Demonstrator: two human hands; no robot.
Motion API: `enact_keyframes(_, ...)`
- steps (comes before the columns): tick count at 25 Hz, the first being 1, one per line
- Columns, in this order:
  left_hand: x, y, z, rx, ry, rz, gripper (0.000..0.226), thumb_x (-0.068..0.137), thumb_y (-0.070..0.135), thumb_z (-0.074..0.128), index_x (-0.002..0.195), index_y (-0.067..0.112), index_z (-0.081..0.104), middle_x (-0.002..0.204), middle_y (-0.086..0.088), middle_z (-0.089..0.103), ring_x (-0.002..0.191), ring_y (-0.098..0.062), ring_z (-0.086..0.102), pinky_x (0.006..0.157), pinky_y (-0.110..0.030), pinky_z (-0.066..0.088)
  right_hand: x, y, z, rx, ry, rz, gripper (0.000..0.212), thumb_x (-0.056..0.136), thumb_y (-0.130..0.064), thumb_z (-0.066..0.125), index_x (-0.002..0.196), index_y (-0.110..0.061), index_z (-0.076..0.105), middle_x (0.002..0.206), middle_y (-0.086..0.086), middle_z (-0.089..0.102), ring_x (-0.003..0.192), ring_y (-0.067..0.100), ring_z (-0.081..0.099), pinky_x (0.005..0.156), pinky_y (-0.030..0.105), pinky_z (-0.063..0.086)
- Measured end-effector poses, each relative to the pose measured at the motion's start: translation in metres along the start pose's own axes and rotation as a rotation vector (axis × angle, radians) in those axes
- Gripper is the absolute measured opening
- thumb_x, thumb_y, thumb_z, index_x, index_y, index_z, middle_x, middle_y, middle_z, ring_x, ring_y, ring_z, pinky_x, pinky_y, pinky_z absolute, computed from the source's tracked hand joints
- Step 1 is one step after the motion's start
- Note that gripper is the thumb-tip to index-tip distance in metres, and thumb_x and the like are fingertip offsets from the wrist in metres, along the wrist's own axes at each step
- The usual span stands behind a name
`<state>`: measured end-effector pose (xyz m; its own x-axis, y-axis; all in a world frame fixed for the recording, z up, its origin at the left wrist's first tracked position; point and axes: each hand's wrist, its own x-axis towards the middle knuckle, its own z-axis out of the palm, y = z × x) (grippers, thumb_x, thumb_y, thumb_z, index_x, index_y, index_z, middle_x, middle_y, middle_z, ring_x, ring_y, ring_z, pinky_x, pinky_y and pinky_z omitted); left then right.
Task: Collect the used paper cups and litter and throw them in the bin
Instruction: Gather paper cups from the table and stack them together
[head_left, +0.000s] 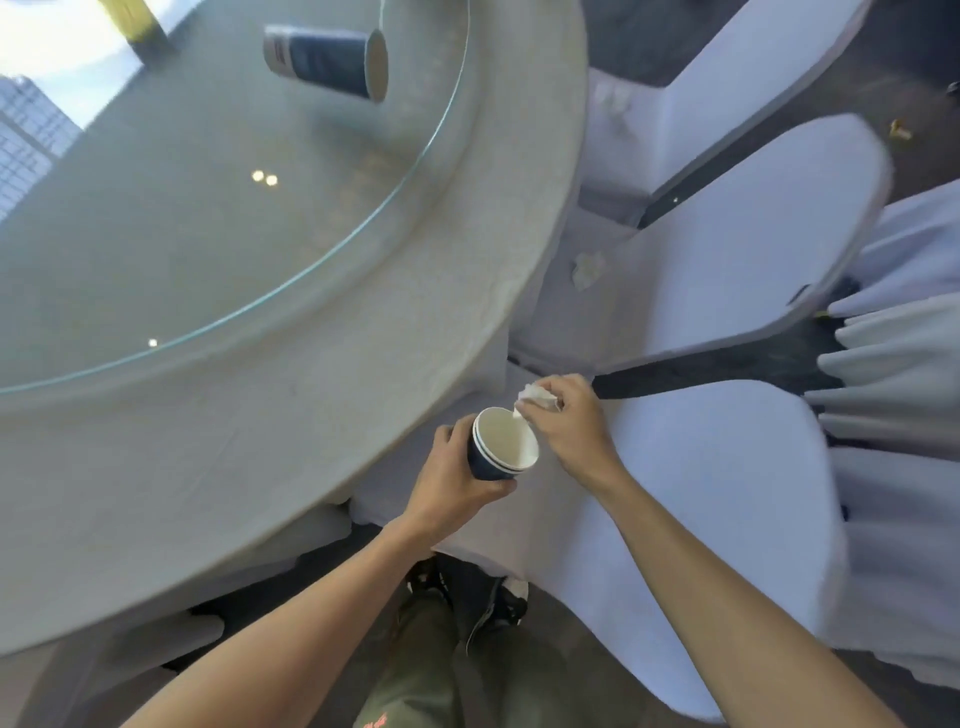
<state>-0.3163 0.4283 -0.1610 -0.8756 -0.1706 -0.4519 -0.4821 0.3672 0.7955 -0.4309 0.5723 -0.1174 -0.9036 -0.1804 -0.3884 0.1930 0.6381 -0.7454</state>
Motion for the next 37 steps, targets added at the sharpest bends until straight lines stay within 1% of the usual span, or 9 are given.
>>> enact_keyframes(2,-0.015,0.032,-0.005,-0.011,-0.006,0.082,0.087,0.071,0.033,0.089,0.147,0.034,0.046,0.135,0.012,0.050,0.122,0.003,0.044,0.091,-0.011,0.040,-0.032,-0.025,-0.031,-0.064,0.013,-0.070,0.012,0.086,-0.028,0.078,0.096,-0.022,0.075,0.102,0.001,0.058,0.088,0.014,0.061,0.080,0.031,0.051)
enact_keyframes(6,-0.042,0.086,0.002,0.003,0.020,0.227,0.085,0.070,0.031,0.088,0.144,0.039,0.049,0.132,0.018,0.056,0.128,0.013,0.039,0.092,-0.008,0.040,-0.084,-0.047,-0.083,-0.108,0.004,-0.166,0.011,0.088,-0.033,0.075,0.096,-0.026,0.072,0.095,-0.001,0.066,0.087,0.015,0.063,0.076,0.034,0.054)
enact_keyframes(11,-0.080,0.144,0.040,0.003,0.105,0.350,0.081,0.071,0.023,0.090,0.131,0.057,0.048,0.127,0.036,0.051,0.127,0.012,0.043,0.089,-0.003,0.042,-0.130,-0.038,-0.151,-0.224,-0.017,-0.252,0.020,0.092,-0.036,0.067,0.108,-0.024,0.068,0.101,-0.004,0.071,0.090,0.019,0.065,0.080,0.038,0.056)
enact_keyframes(13,-0.094,0.154,0.067,0.037,0.149,0.358,0.080,0.070,0.026,0.092,0.132,0.054,0.050,0.126,0.043,0.047,0.128,0.013,0.042,0.088,-0.003,0.042,-0.143,-0.024,-0.174,-0.288,-0.058,-0.280,0.019,0.092,-0.036,0.064,0.105,-0.022,0.063,0.097,-0.001,0.073,0.089,0.022,0.066,0.079,0.040,0.056)
enact_keyframes(16,-0.124,0.165,0.113,0.031,0.230,0.370,0.080,0.069,0.026,0.094,0.138,0.040,0.055,0.130,0.033,0.050,0.127,0.013,0.044,0.089,-0.004,0.043,-0.166,0.005,-0.210,-0.319,-0.104,-0.343,0.021,0.092,-0.038,0.064,0.099,-0.019,0.066,0.098,0.001,0.070,0.089,0.022,0.066,0.081,0.041,0.056)
enact_keyframes(20,-0.150,0.177,0.157,0.065,0.331,0.409,0.078,0.071,0.041,0.094,0.140,0.038,0.057,0.134,0.023,0.057,0.127,0.012,0.047,0.094,-0.002,0.041,-0.184,0.036,-0.235,-0.375,-0.213,-0.397,0.032,0.094,-0.042,0.057,0.086,-0.014,0.070,0.101,-0.002,0.061,0.088,0.017,0.064,0.082,0.041,0.059)
enact_keyframes(26,-0.152,0.189,0.172,-0.045,0.443,0.362,0.080,0.070,0.042,0.094,0.140,0.035,0.056,0.133,0.031,0.052,0.126,0.009,0.052,0.097,-0.008,0.047,-0.180,0.034,-0.254,-0.471,-0.368,-0.481,0.033,0.100,-0.019,0.044,0.120,-0.018,0.070,0.120,0.001,0.072,0.108,0.019,0.067,0.096,0.038,0.058)
enact_keyframes(32,-0.110,0.203,0.173,-0.129,0.470,0.321,0.080,0.068,0.039,0.096,0.138,0.035,0.057,0.128,0.034,0.052,0.120,0.005,0.057,0.090,-0.003,0.045,-0.141,0.022,-0.267,-0.548,-0.415,-0.518,0.035,0.100,-0.014,0.042,0.118,-0.019,0.072,0.117,0.000,0.073,0.106,0.017,0.067,0.096,0.038,0.057)
enact_keyframes(37,-0.084,0.216,0.183,-0.172,0.554,0.270,0.079,0.070,0.035,0.096,0.139,0.025,0.059,0.129,0.025,0.055,0.122,0.007,0.055,0.090,-0.003,0.046,-0.098,0.016,-0.290,-0.509,-0.488,-0.588,0.024,0.099,-0.028,0.051,0.106,-0.019,0.072,0.104,-0.004,0.075,0.097,0.015,0.068,0.088,0.040,0.059)
